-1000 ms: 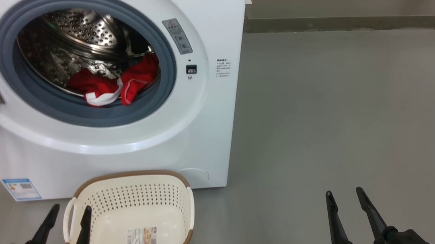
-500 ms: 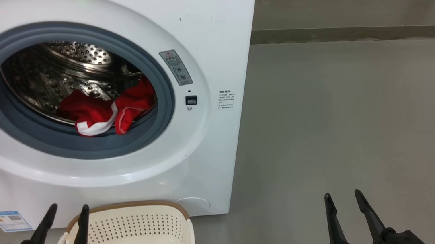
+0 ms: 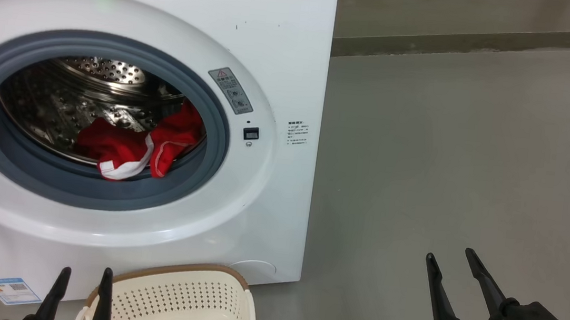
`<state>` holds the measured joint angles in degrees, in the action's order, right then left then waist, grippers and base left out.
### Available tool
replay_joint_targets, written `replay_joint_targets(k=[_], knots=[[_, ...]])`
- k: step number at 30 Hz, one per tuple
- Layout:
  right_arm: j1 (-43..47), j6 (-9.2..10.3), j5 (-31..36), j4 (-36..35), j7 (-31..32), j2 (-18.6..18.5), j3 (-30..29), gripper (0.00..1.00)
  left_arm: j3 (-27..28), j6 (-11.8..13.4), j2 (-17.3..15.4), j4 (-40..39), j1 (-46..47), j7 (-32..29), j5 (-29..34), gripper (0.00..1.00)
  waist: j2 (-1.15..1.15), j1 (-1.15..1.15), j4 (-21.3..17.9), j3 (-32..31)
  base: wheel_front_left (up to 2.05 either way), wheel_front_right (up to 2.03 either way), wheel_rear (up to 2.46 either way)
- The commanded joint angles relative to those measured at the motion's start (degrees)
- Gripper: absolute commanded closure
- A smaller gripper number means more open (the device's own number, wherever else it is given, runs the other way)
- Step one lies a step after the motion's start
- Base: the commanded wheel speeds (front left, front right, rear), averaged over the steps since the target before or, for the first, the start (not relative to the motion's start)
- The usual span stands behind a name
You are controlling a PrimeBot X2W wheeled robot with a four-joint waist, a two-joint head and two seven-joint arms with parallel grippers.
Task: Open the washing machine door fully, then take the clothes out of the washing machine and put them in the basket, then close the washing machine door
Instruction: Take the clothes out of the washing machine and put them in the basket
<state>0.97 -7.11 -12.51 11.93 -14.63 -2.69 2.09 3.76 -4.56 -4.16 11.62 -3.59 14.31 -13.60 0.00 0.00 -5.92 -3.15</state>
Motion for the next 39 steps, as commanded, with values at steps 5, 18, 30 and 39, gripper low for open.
replay_joint_targets(k=[5, 18, 30, 39], knots=[[-1.6, -0.37, 0.3, -1.5, -0.4, -0.2, 0.9, 0.00, 2.1, 0.0, -0.3, -0.9, 2.4, 0.7, 0.9, 0.00, 0.00, 0.00, 0.0, 0.0, 0.00, 0.00, 0.00], [-1.9, -0.37, 0.7, -1.3, -0.4, -0.2, 1.0, 0.00, 2.6, -0.7, 0.0, -1.1, 2.9, 0.7, 1.7, 0.00, 0.00, 0.00, 0.2, 0.6, 0.00, 0.00, 0.00], [-2.3, -0.37, 1.0, -1.5, -0.4, -0.2, 1.1, 0.00, 1.2, -2.2, 0.7, 2.2, 7.4, 0.7, -3.3, 0.00, 0.00, 0.00, 1.7, 2.8, 0.00, 0.00, 0.00], [-3.8, -0.37, 1.9, -2.0, -0.4, -0.5, 1.4, 0.00, -0.6, -1.1, -1.1, 7.5, 16.2, 0.5, -2.3, 0.00, 0.00, 0.00, 3.0, 8.2, 0.00, 0.00, 0.00]])
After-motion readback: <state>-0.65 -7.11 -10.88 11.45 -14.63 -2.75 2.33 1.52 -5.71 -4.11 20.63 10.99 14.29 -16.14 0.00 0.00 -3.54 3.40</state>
